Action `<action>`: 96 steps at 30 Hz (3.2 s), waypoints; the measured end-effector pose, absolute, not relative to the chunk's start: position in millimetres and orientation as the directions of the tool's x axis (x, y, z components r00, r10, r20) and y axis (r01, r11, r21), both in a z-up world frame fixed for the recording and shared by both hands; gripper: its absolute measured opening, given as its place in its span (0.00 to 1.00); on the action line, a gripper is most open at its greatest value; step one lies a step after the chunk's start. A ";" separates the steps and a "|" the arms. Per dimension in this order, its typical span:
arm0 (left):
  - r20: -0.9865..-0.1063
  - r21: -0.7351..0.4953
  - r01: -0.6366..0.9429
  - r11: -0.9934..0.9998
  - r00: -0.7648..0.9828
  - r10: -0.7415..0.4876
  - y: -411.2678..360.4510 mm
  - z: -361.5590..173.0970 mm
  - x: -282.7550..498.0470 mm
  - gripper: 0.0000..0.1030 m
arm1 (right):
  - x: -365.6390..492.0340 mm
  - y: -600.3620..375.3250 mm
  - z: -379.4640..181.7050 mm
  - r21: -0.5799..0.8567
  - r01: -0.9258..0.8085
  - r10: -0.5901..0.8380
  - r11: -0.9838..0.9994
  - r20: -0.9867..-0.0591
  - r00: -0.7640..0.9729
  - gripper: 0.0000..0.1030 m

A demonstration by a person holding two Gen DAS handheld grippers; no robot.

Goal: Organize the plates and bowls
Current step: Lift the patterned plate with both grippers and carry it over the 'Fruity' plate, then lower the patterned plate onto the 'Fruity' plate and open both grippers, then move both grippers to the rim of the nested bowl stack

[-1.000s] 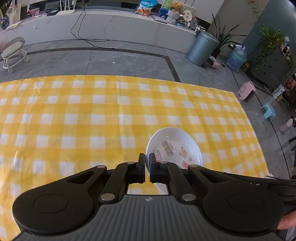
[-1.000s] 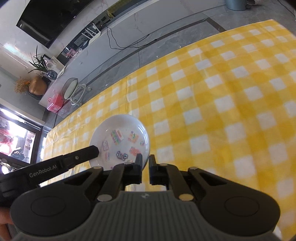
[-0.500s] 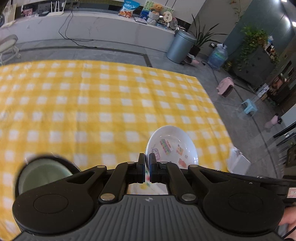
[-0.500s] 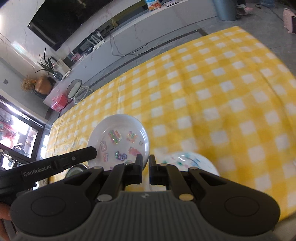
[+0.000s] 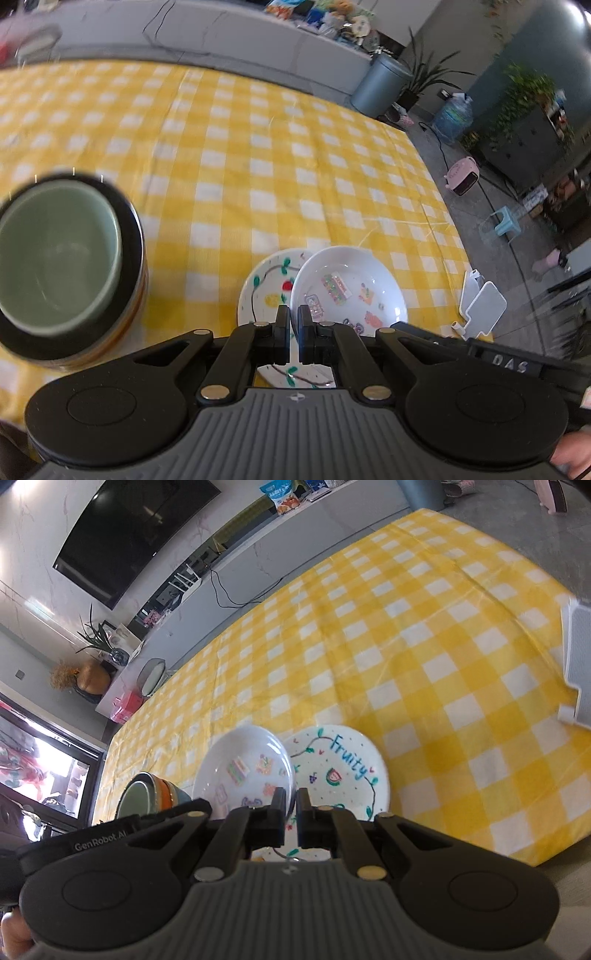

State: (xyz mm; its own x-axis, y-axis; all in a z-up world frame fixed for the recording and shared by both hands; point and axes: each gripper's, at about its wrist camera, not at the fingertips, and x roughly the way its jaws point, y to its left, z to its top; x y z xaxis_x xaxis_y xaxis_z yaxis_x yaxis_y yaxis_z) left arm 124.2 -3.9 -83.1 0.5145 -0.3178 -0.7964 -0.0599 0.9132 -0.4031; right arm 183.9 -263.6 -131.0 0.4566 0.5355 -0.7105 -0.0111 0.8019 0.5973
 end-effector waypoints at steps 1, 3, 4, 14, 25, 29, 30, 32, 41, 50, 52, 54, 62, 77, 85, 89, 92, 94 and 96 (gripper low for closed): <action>-0.797 -0.407 -0.064 0.911 0.512 -0.320 -3.1 -85.3 122.6 0.03 | 185.0 -265.3 -137.2 0.599 -0.005 0.537 0.801 -0.715 0.449 0.03; -0.800 -0.411 -0.070 0.909 0.505 -0.323 -3.8 -89.6 122.8 0.03 | 186.3 -267.1 -145.3 0.603 0.009 0.541 0.797 -0.721 0.434 0.03; -0.802 -0.413 -0.072 0.908 0.501 -0.325 -4.5 -91.7 122.8 0.03 | 187.1 -267.7 -147.7 0.601 0.013 0.539 0.799 -0.725 0.429 0.03; -0.822 -0.401 -0.097 0.911 0.476 -0.312 -10.8 -115.4 123.7 0.04 | 194.7 -262.1 -162.8 0.539 0.031 0.484 0.842 -0.779 0.398 0.03; -0.831 -0.379 -0.107 0.919 0.477 -0.287 -14.3 -131.2 136.6 0.04 | 208.9 -250.8 -173.1 0.473 0.047 0.420 0.880 -0.820 0.388 0.03; -0.830 -0.364 -0.091 0.927 0.484 -0.278 -18.2 -132.2 139.2 0.04 | 210.5 -247.1 -173.6 0.449 0.043 0.397 0.893 -0.828 0.395 0.03; -0.830 -0.361 -0.086 0.929 0.483 -0.277 -19.5 -132.6 139.8 0.04 | 210.8 -247.0 -173.5 0.444 0.045 0.391 0.895 -0.830 0.398 0.03; -0.834 -0.350 -0.080 0.933 0.481 -0.271 -22.2 -133.6 140.2 0.04 | 211.5 -248.1 -174.4 0.439 0.053 0.385 0.897 -0.834 0.395 0.03; -0.843 -0.330 -0.076 0.941 0.472 -0.257 -25.1 -137.7 142.5 0.04 | 214.3 -247.1 -178.2 0.424 0.057 0.373 0.904 -0.846 0.382 0.03; -0.840 -0.322 -0.065 0.944 0.479 -0.254 -27.0 -134.6 142.3 0.23 | 210.2 -245.2 -170.5 0.412 0.046 0.359 0.910 -0.837 0.413 0.22; -0.838 -0.318 -0.060 0.946 0.484 -0.251 -27.7 -132.4 141.5 0.28 | 208.1 -246.9 -167.2 0.419 0.042 0.361 0.907 -0.826 0.432 0.33; -0.835 -0.313 -0.053 0.948 0.492 -0.248 -28.2 -130.1 140.5 0.34 | 207.1 -248.5 -166.0 0.417 0.049 0.355 0.908 -0.825 0.440 0.34; -0.811 -0.306 -0.019 0.952 0.529 -0.250 -28.3 -109.2 130.0 0.44 | 199.0 -252.8 -155.5 0.413 0.043 0.339 0.910 -0.798 0.498 0.41; -0.754 -0.199 0.054 0.979 0.630 -0.188 14.6 -26.7 96.2 0.64 | 180.8 -240.9 -120.4 0.392 0.063 0.288 0.918 -0.766 0.575 0.62; -0.746 -0.187 -0.048 0.981 0.656 -0.110 71.1 -10.2 88.1 0.72 | 176.5 -185.9 -92.8 0.454 -0.050 0.400 0.889 -0.721 0.567 0.71; -0.754 -0.210 -0.127 0.969 0.652 -0.078 99.5 -13.3 90.7 0.74 | 181.6 -153.2 -88.7 0.475 -0.099 0.448 0.874 -0.712 0.540 0.75; -0.760 -0.244 -0.166 0.955 0.644 -0.083 119.1 -18.7 90.3 0.76 | 185.9 -132.3 -89.1 0.493 -0.123 0.480 0.861 -0.709 0.516 0.80; -0.765 -0.262 -0.186 0.947 0.638 -0.087 130.2 -23.3 90.6 0.76 | 189.0 -122.4 -91.3 0.513 -0.124 0.501 0.849 -0.710 0.495 0.80; -0.769 -0.279 -0.207 0.938 0.633 -0.089 142.3 -28.0 89.0 0.76 | 192.2 -114.5 -95.4 0.526 -0.119 0.512 0.842 -0.712 0.481 0.80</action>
